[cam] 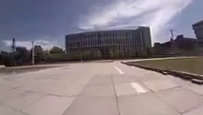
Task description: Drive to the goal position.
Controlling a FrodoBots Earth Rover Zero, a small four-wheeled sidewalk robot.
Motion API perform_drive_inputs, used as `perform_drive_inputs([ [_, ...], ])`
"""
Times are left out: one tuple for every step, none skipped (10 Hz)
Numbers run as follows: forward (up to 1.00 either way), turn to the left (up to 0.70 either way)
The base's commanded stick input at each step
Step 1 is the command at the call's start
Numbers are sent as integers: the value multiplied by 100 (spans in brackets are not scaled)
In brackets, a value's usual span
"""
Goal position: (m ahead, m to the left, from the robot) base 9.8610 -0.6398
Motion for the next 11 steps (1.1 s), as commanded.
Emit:
perform_drive_inputs([
  [70,0],
  [70,0],
  [70,0],
  [70,0],
  [70,0],
  [70,0],
  [70,0],
  [70,0],
  [70,0],
  [70,0],
  [70,0],
])
